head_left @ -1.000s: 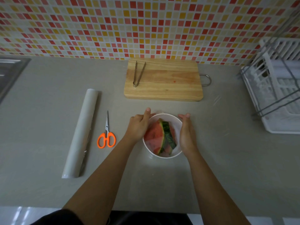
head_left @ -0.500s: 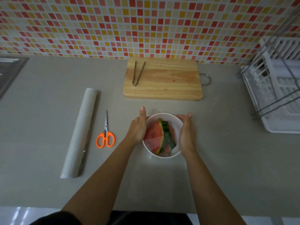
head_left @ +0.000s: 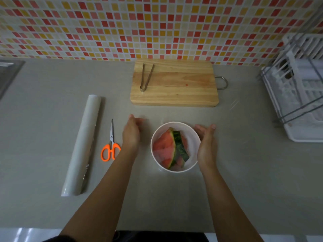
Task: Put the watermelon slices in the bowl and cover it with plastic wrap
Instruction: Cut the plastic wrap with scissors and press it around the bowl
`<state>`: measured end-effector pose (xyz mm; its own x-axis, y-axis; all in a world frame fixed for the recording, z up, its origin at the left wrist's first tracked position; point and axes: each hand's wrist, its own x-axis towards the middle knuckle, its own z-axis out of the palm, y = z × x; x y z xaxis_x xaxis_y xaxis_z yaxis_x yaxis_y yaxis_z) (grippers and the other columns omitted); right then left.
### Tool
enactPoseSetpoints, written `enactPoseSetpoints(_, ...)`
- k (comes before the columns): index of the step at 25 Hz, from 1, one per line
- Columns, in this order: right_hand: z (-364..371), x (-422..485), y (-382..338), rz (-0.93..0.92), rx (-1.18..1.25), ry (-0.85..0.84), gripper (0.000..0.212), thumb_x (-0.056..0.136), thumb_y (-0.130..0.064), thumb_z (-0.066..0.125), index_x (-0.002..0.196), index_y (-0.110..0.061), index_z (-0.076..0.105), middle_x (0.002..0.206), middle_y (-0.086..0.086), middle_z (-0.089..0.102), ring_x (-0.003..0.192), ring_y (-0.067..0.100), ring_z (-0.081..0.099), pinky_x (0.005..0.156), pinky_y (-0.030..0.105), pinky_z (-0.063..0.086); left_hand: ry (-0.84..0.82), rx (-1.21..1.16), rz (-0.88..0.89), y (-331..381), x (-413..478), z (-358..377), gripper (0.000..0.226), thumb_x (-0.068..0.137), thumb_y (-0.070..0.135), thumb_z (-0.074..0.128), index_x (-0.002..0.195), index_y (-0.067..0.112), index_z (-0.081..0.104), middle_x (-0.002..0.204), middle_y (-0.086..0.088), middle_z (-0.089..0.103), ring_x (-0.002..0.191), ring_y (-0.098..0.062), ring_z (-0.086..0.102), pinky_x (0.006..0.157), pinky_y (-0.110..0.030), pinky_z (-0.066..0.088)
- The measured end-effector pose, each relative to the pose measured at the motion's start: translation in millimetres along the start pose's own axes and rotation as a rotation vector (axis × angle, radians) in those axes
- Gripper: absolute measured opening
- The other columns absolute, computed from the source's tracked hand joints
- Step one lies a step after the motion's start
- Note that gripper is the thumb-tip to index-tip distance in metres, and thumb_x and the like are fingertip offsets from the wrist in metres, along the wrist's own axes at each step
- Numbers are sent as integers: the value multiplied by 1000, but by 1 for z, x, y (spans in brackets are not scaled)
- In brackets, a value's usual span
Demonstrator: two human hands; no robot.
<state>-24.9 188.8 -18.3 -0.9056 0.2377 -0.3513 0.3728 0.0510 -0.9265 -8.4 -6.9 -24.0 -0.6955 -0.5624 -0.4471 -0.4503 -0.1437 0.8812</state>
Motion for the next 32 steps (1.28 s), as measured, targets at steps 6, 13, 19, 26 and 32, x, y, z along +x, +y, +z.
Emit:
enactPoseSetpoints(6, 6, -7, 9, -41, 190, -142, 59, 71, -73, 35, 97, -33, 69, 113, 4, 68, 104, 19, 64, 88, 31, 50, -699, 176, 289, 17, 2, 25, 51, 94, 55, 20, 120, 40, 62, 137, 6, 54, 132, -9, 44, 114, -30, 26)
enactPoseSetpoints(13, 8, 2, 11, 86, 164, -260, 84, 66, -87, 27, 99, -23, 70, 101, 15, 71, 97, 30, 67, 92, 51, 51, -835, 302, 124, 20, 9, 32, 80, 84, 72, 22, 114, 16, 70, 118, -17, 67, 115, -31, 61, 107, -50, 40)
enactPoseSetpoints(19, 8, 4, 13, 115, 110, -227, 97, 54, -95, 24, 95, -22, 72, 95, 10, 73, 92, 26, 69, 93, 50, 50, -736, 722, 355, 36, 0, 30, 72, 93, 63, 12, 93, 15, 66, 93, -7, 66, 90, -20, 61, 85, -35, 42)
enactPoseSetpoints(26, 7, 9, 17, 130, 159, -324, 102, 56, -95, 24, 105, -19, 70, 103, 12, 72, 101, 27, 66, 98, 50, 47, -544, 695, 794, 19, -23, 13, 52, 99, 31, 20, 142, 14, 43, 147, -6, 45, 129, -5, 35, 103, -1, 12)
enactPoseSetpoints(32, 7, 12, 18, 135, 145, -314, 102, 57, -95, 24, 105, -17, 70, 105, 12, 72, 101, 28, 66, 99, 50, 45, -454, 1137, 858, 20, -24, 18, 73, 87, 59, -2, 146, 32, 33, 146, 7, 47, 132, -17, 38, 96, -43, 27)
